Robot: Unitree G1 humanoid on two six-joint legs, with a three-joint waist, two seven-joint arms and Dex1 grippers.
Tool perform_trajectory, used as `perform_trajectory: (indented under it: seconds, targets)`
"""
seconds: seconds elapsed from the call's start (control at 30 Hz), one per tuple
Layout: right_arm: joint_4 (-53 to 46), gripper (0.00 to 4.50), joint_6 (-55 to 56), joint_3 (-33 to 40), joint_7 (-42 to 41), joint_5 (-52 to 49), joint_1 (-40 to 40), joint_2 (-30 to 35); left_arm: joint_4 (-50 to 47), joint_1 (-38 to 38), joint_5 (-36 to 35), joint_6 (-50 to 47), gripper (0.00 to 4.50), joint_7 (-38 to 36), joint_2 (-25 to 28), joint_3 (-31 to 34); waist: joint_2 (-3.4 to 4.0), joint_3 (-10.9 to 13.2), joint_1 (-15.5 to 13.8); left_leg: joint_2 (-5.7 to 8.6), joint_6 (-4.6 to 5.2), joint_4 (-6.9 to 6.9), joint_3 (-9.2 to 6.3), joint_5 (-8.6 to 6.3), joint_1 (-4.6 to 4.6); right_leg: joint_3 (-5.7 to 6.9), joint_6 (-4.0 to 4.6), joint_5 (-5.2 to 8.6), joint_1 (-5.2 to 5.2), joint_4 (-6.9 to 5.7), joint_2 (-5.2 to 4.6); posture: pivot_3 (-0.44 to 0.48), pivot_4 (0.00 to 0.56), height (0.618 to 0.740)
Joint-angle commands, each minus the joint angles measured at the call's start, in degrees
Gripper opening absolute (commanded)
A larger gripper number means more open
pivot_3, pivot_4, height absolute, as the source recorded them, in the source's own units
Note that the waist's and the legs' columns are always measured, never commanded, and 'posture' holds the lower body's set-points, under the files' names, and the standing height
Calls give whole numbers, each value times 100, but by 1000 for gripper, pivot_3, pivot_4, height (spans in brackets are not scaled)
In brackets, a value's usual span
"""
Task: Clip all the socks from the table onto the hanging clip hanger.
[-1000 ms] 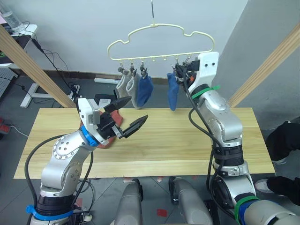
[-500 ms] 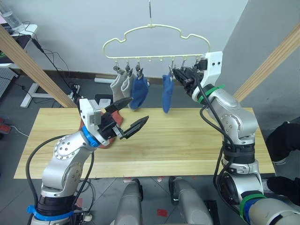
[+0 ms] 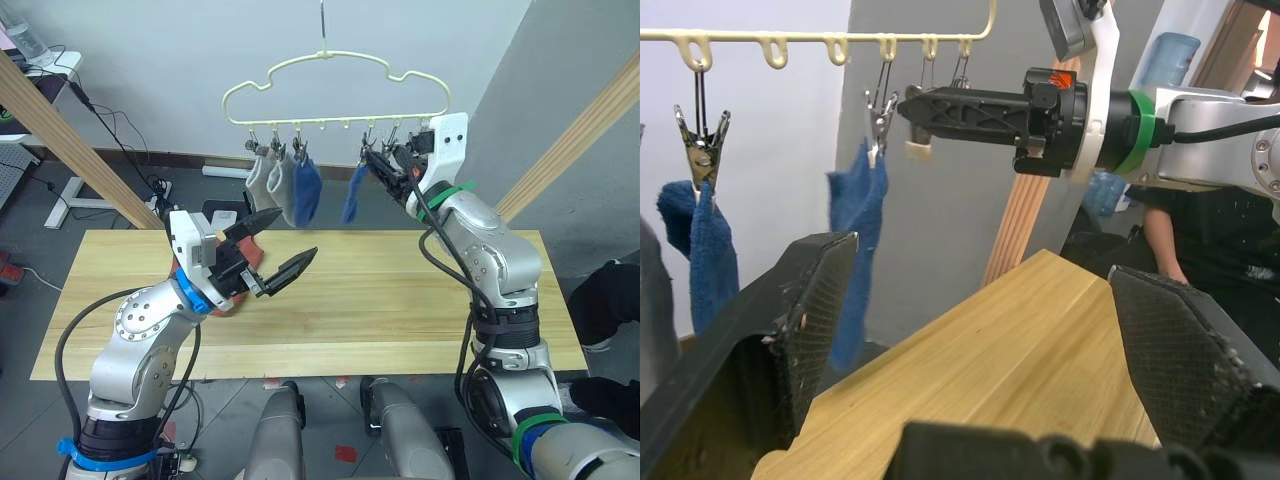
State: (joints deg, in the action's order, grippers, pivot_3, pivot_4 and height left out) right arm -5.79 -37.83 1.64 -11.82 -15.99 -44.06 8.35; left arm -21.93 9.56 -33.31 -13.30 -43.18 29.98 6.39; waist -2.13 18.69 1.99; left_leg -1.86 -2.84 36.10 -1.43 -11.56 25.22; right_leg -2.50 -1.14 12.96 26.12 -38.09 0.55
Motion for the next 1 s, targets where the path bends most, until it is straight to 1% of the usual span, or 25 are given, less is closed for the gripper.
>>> perform_trajectory:
  seconds: [0.03, 0.23, 0.53, 0.7, 1.0]
  targets:
    - [-70, 2476, 304, -149, 168, 340, 8, 48, -253, -22, 19, 38, 4500, 1, -24, -30, 0, 0, 0, 0, 0, 0, 0, 0, 0, 0, 0, 0, 0, 0, 0, -6, 337, 740]
    - [166, 2476, 588, -216, 418, 662, -26, -50, -271, -22, 0, 17, 4500, 4, -21, -30, 0, 0, 0, 0, 0, 0, 0, 0, 0, 1, 0, 0, 0, 0, 0, -7, 337, 740]
    - [356, 2476, 704, -285, 510, 979, -43, -38, -244, -2, 8, 16, 4500, -1, -29, -41, 0, 0, -2, 0, 0, 0, 0, 0, 0, 0, 1, 0, 0, 0, -1, -8, 337, 740]
    - [613, 2476, 767, -176, 863, 1112, -221, -270, -238, 7, 5, 16, 4500, 5, -49, -57, 0, 0, 0, -1, 0, 0, -1, 0, -1, 1, 1, 0, 0, -1, 0, -12, 335, 740]
    - [753, 2476, 733, 46, 1156, 886, -464, -829, -272, -31, 13, 20, 4500, 24, -59, -76, 0, 0, -3, 0, 0, 0, -1, 0, 0, 1, 1, -1, 0, 0, -1, -8, 336, 740]
